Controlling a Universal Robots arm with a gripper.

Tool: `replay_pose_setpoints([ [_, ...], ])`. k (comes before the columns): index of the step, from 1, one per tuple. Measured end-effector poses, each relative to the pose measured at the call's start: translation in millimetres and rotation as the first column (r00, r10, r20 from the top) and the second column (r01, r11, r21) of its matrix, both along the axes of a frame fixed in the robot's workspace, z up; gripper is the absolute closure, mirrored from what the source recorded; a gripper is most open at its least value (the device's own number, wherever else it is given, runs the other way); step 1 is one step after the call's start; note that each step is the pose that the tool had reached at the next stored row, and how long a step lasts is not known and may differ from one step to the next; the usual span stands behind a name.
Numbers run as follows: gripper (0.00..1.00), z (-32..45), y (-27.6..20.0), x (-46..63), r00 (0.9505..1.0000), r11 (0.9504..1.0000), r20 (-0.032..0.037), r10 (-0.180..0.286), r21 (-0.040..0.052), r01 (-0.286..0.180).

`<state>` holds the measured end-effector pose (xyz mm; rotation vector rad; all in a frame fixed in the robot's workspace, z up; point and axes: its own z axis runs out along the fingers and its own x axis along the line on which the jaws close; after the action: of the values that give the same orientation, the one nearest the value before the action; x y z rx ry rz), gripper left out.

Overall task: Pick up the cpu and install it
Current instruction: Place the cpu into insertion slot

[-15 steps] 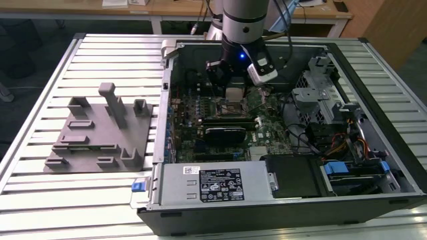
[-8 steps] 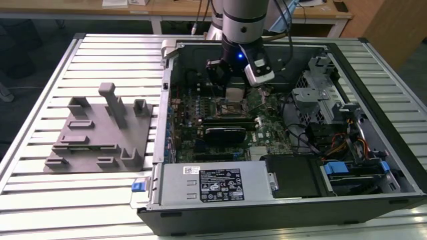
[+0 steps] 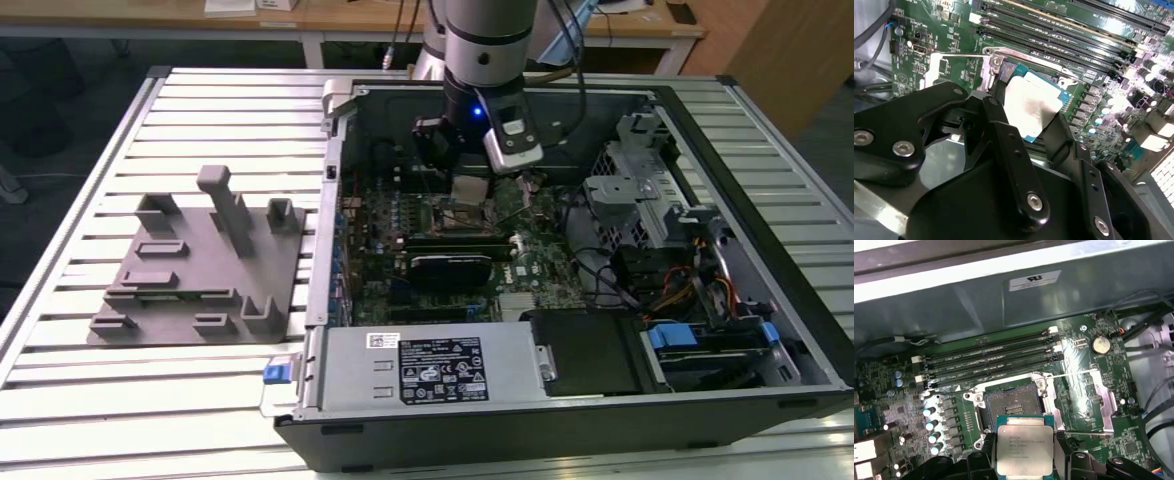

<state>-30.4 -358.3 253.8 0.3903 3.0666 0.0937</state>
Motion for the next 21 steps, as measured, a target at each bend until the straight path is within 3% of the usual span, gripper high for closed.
replay_pose_setpoints([
  [10,0.46,0.0,0.0,0.0,0.9977,0.9977,0.0001,-0.068,0.0000,0.068],
  [21,0.46,0.0,0.0,0.0,0.9909,0.9909,0.0000,-0.135,0.0000,0.135],
])
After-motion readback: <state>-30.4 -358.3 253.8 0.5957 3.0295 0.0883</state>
